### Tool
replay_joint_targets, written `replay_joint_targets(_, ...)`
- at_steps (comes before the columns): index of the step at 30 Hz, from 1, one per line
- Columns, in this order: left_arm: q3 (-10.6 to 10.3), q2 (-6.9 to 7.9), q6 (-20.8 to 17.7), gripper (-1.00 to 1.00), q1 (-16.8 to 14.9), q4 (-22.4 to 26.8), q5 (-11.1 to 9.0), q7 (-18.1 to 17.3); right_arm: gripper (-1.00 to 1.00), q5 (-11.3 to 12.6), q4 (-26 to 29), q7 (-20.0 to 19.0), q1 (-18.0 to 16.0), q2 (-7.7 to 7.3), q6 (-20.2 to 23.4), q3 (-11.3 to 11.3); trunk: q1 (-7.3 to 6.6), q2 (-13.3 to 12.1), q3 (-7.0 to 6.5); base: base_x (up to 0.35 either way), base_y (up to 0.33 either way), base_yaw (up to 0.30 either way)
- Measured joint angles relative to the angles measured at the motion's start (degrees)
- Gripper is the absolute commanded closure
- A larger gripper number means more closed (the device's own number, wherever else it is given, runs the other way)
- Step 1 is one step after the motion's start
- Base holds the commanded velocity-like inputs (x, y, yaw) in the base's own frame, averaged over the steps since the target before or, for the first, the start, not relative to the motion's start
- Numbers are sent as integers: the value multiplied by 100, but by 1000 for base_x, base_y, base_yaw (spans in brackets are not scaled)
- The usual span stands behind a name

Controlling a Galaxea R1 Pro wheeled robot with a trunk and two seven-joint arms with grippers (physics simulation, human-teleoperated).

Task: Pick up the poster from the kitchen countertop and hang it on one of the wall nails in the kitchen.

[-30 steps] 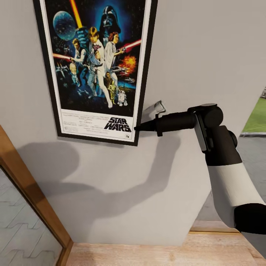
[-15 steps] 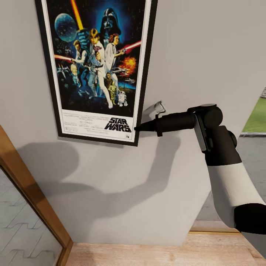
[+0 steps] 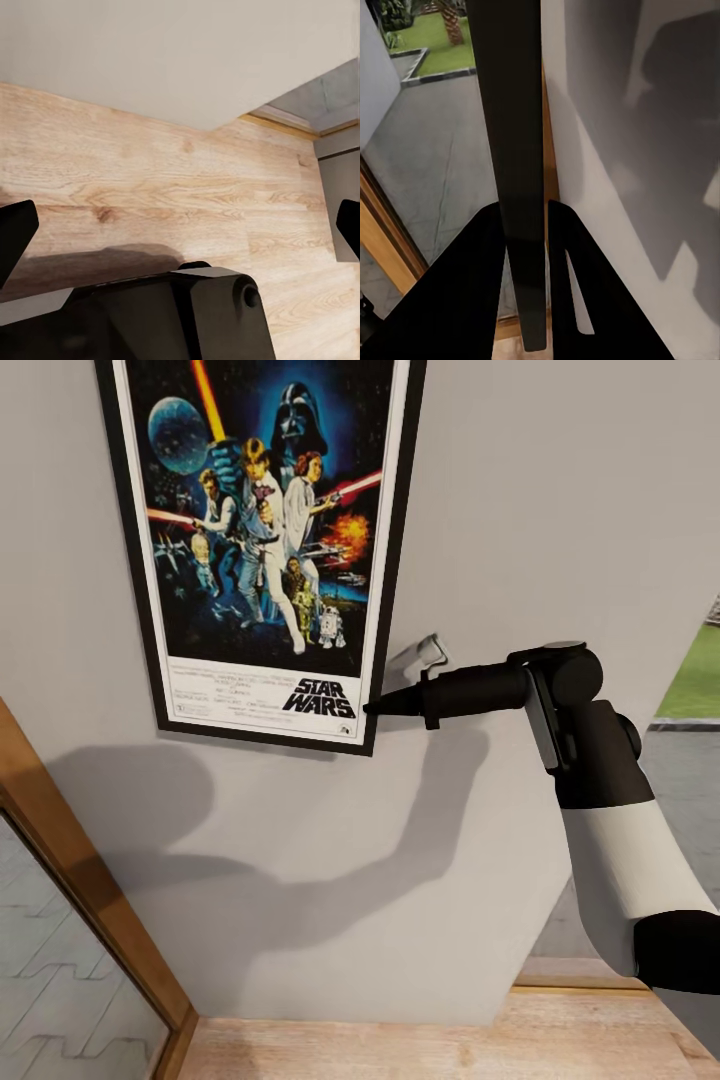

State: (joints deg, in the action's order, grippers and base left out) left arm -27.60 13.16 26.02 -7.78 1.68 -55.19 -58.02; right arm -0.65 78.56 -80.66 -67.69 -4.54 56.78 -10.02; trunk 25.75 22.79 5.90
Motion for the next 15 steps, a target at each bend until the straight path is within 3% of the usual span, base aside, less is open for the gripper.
replay_joint_targets(15,4,0,0,-100,0,0,0,-4,100,0,0,0,0,0,-8,2,0,0,0,0,0,0)
